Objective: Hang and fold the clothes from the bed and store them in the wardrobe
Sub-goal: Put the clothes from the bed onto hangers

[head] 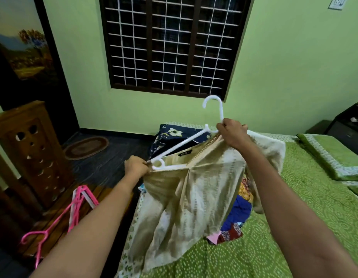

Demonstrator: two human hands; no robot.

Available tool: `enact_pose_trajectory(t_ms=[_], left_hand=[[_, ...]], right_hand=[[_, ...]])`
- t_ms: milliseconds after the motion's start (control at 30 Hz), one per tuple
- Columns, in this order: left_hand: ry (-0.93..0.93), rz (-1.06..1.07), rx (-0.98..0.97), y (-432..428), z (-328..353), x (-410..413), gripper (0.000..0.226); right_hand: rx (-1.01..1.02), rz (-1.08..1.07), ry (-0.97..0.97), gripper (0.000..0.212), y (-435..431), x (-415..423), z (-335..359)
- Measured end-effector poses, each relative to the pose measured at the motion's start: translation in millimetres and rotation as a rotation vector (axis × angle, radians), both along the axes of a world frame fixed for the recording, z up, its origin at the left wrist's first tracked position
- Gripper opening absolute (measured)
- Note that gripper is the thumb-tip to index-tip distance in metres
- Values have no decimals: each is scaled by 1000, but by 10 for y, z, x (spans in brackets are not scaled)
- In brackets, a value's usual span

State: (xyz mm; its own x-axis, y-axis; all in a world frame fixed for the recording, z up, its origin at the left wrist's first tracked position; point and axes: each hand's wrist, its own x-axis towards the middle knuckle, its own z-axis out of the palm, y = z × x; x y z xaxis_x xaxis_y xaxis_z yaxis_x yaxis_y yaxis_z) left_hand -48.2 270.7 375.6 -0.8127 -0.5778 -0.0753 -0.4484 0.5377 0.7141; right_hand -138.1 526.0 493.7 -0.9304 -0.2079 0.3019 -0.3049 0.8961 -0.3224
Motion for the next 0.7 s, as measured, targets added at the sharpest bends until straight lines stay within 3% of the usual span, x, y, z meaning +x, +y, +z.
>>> enact_pose_trajectory(t_ms=[67,233,333,400,500,633,700], left_hand=[[64,21,89,-37,94,0,20],[295,-52,107,203,415,-27,27],[384,-219,81,450,556,-68,27],[374,-347,56,580,551,-93,24],[311,-374,113,600,494,-128,32],[273,-289,-436,544,499,-87,27],[322,-247,-584,510,524,-95,24]], right_hand=[[90,15,-9,23,29,12,-86],[196,79,-5,31,-155,86,-263],[110,91,-32,37,-237,92,-302],[16,99,-69,35,-255,93,-312],[-93,116,-96,33,-241,89,-351],[-197,169,-136,31,-226,100,-389],[-180,230,-147,32,-211,112,-363]])
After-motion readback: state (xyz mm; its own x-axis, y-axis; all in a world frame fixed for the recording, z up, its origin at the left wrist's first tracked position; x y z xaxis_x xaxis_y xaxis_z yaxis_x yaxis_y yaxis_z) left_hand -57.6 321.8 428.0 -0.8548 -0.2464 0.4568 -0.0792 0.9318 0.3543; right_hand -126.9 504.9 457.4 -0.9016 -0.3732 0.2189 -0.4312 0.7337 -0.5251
